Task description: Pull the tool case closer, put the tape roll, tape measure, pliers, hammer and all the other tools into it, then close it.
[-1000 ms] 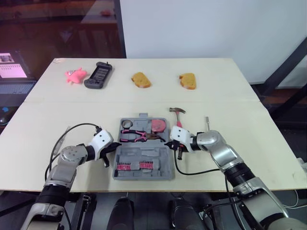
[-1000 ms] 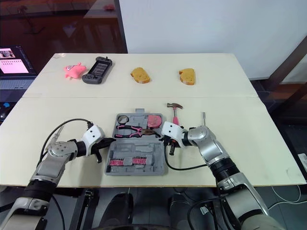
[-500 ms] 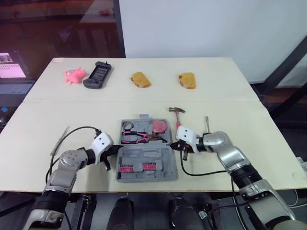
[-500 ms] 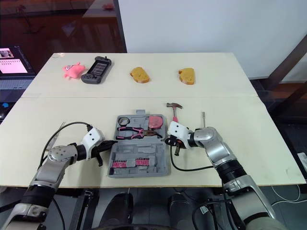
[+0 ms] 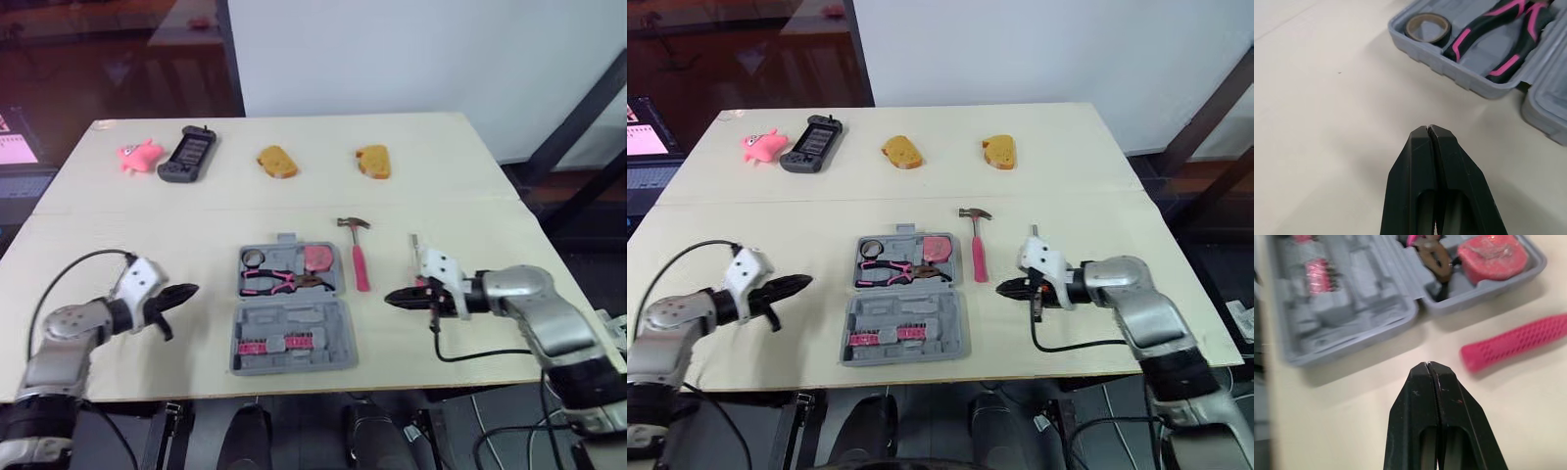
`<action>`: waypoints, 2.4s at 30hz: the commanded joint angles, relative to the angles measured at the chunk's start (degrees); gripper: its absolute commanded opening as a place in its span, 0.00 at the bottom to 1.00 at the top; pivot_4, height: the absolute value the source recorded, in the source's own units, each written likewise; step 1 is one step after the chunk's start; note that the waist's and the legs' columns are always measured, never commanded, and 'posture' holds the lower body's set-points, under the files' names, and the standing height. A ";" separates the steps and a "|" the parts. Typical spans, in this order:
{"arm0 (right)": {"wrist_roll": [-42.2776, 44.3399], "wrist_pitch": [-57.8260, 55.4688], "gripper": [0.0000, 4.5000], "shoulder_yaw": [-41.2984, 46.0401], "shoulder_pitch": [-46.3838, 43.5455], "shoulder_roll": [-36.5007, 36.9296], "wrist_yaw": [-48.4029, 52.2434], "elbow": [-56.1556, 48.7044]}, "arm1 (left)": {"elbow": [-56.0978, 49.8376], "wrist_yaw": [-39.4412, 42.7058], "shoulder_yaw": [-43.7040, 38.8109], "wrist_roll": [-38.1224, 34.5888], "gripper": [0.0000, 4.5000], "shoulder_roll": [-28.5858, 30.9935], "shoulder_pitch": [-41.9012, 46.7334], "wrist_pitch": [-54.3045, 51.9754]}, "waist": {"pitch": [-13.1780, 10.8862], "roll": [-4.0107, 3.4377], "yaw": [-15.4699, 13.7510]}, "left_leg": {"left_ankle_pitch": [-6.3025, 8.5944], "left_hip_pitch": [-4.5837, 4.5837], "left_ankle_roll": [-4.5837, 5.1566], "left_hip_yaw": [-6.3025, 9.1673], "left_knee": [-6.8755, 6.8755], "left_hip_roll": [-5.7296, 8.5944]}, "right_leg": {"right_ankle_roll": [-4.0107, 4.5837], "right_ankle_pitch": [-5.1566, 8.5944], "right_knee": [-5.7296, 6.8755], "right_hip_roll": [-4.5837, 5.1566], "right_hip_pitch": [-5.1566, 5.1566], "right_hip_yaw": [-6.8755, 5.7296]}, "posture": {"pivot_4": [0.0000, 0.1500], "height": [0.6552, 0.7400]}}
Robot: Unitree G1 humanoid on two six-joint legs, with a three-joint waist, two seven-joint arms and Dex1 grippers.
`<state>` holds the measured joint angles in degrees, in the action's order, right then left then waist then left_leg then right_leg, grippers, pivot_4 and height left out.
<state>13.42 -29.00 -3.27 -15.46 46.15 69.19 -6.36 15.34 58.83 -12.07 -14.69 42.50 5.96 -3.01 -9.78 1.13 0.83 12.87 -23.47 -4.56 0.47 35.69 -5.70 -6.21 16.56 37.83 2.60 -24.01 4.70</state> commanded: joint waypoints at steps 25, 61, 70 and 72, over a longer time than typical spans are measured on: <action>12.39 6.88 0.99 31.23 13.88 10.95 3.93 12.64 | 10.93 9.08 -28.96 -11.45 1.00 13.31 -15.27 2.43 | -0.17 0.16 0.39 | 0.01 0.06 -0.01 -0.17 -0.46 0.00 | 0.18 -0.09 -0.40 0.05 -0.20 0.07 | 1.00 0.81; 27.28 -19.77 0.99 -4.90 -31.32 -4.27 3.89 -5.58 | -29.14 -19.65 -40.78 -19.68 1.00 -19.25 -45.94 -4.64 | -0.33 0.79 1.75 | 0.01 -0.03 -0.01 -0.17 -0.41 -0.01 | 0.27 -0.15 -0.57 0.04 -0.32 0.12 | 1.00 0.81; 27.58 -20.73 0.99 -1.11 -25.56 -4.17 -4.13 -13.52 | -11.10 -20.46 -36.51 -15.22 1.00 2.67 -28.02 -13.42 | -0.33 0.80 1.53 | 0.00 -0.05 -0.01 -0.04 -0.44 0.00 | 0.26 -0.15 -0.45 0.01 -0.29 0.02 | 1.00 0.81; 27.26 -20.99 0.99 -0.88 -24.42 -4.12 -6.08 -14.81 | -6.52 -19.74 -34.65 -13.98 1.00 5.71 -24.63 -14.39 | -0.34 0.78 1.75 | 0.00 -0.06 -0.01 -0.05 -0.47 -0.01 | 0.25 -0.16 -0.44 0.01 -0.31 0.02 | 1.00 0.81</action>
<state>40.15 -50.33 -6.51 -39.84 41.71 64.59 -18.67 5.94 38.41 -47.47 -29.84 46.45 -19.47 -16.75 -10.12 1.91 2.58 12.87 -23.54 -4.57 0.40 35.21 -5.72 -5.96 16.40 37.41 2.59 -24.35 4.74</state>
